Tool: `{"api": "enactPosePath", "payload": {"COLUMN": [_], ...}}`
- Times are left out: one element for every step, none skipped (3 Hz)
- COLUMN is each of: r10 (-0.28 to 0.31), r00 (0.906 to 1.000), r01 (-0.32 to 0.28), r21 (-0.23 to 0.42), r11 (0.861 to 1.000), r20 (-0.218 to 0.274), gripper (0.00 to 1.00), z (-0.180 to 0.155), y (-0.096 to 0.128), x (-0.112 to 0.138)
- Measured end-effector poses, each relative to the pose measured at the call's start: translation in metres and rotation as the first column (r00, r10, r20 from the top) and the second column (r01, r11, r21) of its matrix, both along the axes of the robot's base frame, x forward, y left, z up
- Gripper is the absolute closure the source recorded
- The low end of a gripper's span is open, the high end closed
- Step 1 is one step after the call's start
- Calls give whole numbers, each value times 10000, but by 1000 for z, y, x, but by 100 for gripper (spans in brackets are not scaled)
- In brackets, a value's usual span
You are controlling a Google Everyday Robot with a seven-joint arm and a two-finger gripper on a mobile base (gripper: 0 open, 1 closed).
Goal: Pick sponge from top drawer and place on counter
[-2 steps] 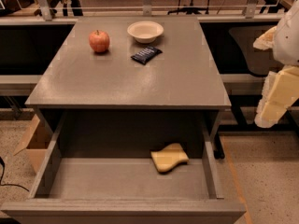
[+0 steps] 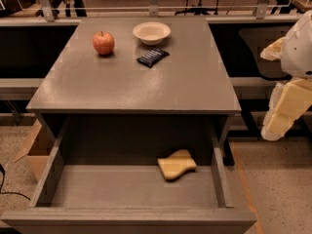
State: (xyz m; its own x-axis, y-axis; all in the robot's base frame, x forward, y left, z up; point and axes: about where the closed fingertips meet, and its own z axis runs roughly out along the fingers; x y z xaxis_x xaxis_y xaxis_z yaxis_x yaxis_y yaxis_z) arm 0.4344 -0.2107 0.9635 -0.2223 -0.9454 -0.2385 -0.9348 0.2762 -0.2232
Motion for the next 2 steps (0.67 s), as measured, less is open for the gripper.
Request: {"api": "enactPosePath", "payload": {"r10": [-1,-57], "r00": [9993,9970], "r01": [25,173], "r21": [626,1508], "r11": [9980,9884], "r20": [-384,-773], "gripper": [0,0], "z": [-29,-63], "y": [12,28], "x": [-6,-14]}}
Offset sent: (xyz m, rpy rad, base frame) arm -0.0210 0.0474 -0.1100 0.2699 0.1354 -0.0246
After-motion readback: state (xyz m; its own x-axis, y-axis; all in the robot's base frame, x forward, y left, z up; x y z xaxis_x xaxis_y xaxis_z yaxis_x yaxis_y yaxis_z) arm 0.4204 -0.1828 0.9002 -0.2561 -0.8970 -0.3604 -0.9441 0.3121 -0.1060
